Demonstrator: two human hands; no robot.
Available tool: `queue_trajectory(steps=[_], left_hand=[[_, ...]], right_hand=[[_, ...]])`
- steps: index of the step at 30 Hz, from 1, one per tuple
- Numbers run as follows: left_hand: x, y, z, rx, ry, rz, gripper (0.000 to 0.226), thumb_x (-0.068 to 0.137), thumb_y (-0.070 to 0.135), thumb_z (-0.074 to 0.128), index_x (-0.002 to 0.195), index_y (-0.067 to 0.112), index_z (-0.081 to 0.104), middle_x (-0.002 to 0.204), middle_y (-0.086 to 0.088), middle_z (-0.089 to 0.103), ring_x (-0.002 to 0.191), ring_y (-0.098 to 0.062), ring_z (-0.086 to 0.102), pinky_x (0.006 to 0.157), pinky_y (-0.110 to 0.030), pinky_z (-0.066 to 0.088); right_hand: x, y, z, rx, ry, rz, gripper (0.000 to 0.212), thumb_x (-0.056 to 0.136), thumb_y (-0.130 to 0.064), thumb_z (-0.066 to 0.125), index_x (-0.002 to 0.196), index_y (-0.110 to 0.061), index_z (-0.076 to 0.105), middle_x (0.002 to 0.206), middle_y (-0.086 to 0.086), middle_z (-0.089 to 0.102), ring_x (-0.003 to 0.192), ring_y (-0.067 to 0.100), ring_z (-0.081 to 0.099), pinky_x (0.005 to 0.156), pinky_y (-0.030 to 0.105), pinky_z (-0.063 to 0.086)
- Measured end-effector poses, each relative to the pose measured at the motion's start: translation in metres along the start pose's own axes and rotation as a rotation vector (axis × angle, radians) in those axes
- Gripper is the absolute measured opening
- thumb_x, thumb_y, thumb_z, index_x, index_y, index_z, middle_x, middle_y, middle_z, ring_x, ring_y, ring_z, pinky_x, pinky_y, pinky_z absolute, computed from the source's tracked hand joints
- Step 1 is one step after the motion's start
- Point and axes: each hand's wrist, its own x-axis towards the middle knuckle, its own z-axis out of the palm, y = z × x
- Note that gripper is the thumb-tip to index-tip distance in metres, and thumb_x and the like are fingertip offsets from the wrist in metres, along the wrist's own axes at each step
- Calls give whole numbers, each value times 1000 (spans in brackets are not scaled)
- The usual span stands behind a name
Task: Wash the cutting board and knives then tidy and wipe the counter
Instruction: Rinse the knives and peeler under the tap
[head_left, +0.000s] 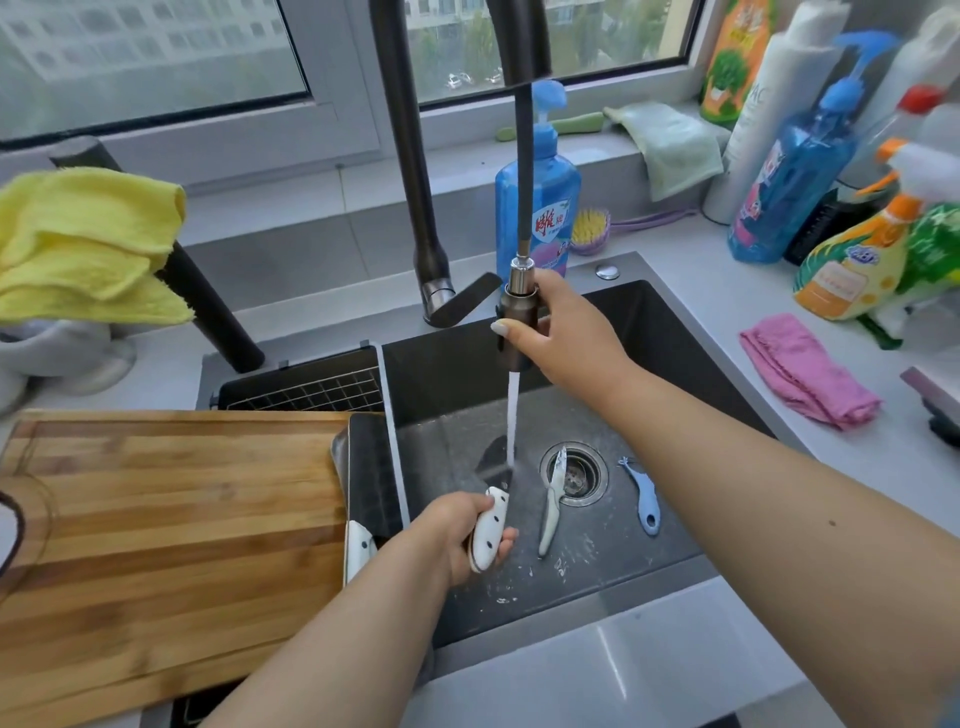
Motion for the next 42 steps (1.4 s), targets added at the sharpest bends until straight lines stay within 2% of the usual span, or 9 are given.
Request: queue_trajectory(steps=[6,11,20,25,32,37,42], left_hand=[[6,1,-5,-105,-13,16,19,101,18,40,102,5,53,76,-16,57,56,-21,56,36,-21,46],[3,1,-1,-174,-59,31,24,101,19,38,107,1,53,74,-15,56,41,-18,56,35,-19,45],[-9,3,2,-182,-82,70,27,101,18,38,98,-3,54,73,-15,58,41,-17,55,34,-18,43],[-10,3,1,-170,-65,84,27,101,17,36,96,-3,54,72,-15,57,41,-17,54,33,-17,41],[-5,0,-2,-162,-7,52,29,101,19,37,103,-6,52,71,-16,56,43,-17,52,32,-17,42],[-2,0,-6,-178,16,50,29,101,19,36,110,-5,49,75,-17,55,51,-17,50,32,-17,41],[-1,-2,-7,-195,8,62,29,100,19,36,112,-3,51,73,-16,55,42,-16,51,32,-16,40]], right_hand=[[-7,-8,3,50,-39,33,43,89,-39,64,125,-24,45,106,-11,53,94,10,56,85,25,49],[-8,-11,5,86,-58,39,48,89,-39,63,131,-24,44,122,-5,58,104,13,58,92,31,52],[-1,-5,0,44,-33,18,42,90,-38,62,126,-25,45,113,-10,56,93,8,54,85,24,48],[9,0,-2,-5,-15,19,41,91,-39,62,125,-26,45,121,-4,59,104,15,59,89,27,48],[13,3,0,-21,-8,12,41,91,-38,61,126,-25,45,125,-3,58,110,16,59,90,26,47],[12,1,3,0,-16,5,39,91,-37,62,124,-25,46,123,-3,59,108,15,60,87,24,47],[8,-2,5,33,-20,12,41,90,-37,62,126,-24,45,123,-3,59,107,16,60,91,29,49]])
